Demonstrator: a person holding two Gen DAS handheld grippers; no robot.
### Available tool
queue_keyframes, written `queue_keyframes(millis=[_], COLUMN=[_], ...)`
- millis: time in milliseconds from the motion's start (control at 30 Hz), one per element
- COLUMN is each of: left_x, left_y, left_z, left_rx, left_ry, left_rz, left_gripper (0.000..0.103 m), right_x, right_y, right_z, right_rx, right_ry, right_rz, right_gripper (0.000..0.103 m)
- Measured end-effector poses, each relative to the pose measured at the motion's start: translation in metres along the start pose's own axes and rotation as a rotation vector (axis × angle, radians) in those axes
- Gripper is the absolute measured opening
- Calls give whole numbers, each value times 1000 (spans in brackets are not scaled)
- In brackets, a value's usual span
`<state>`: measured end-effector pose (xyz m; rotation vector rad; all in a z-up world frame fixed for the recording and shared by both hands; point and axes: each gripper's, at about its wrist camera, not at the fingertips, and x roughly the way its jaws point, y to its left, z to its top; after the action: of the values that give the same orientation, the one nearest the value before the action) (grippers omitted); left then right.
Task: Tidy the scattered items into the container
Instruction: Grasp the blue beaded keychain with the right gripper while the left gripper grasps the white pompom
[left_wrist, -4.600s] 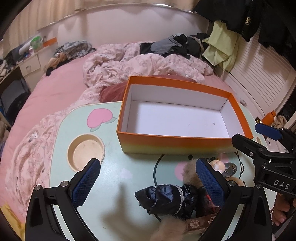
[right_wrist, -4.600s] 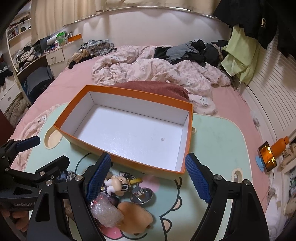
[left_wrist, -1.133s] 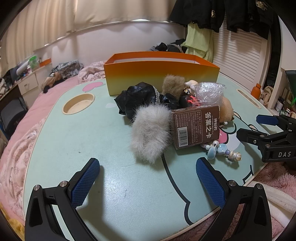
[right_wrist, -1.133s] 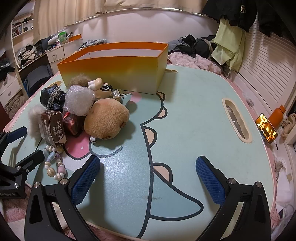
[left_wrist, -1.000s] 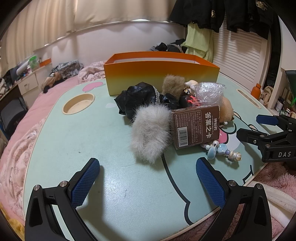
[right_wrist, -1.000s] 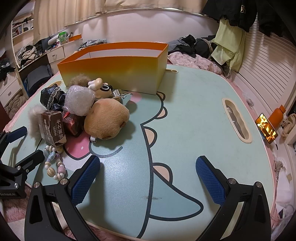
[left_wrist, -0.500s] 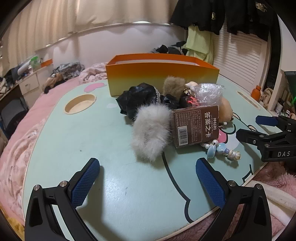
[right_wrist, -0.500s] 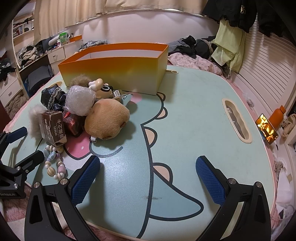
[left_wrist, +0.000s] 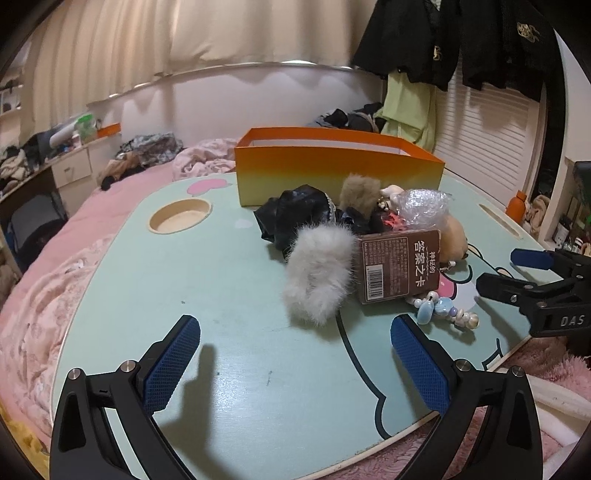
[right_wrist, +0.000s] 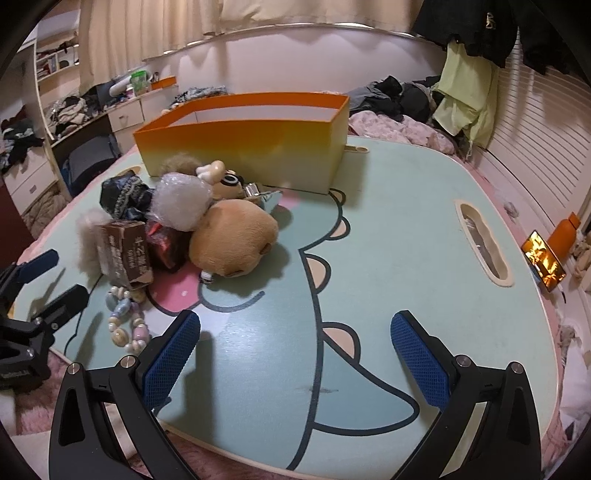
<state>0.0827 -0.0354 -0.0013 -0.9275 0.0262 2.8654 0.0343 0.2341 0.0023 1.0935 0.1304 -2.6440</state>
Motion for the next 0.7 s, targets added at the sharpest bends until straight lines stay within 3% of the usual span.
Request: queue_keyframes(millis=[200,367,533,567,700], left_x=[0,0,1,2,5], left_y=[4,6,10,11,17], left_z=[0,0,0,-1,-1], left_rx=[-19,-30,-48,-48,-74], left_ry=[-2,-5,-3,-1,14], left_rz=[-13,-15,-14,-7,-20], left_gripper=[103,103,103,102,102], right_x=[-15,-26,-10,-4,11], right_y=[16,45,80,85,92], right_z=[0,0,1,2,6], right_rx=[-78,-225,-403,-423,-440], right_ry=[-82,-137,-75,-56,-14], right_rz=[87,191,248,233,258], right_gripper=[102,89,73,65,53])
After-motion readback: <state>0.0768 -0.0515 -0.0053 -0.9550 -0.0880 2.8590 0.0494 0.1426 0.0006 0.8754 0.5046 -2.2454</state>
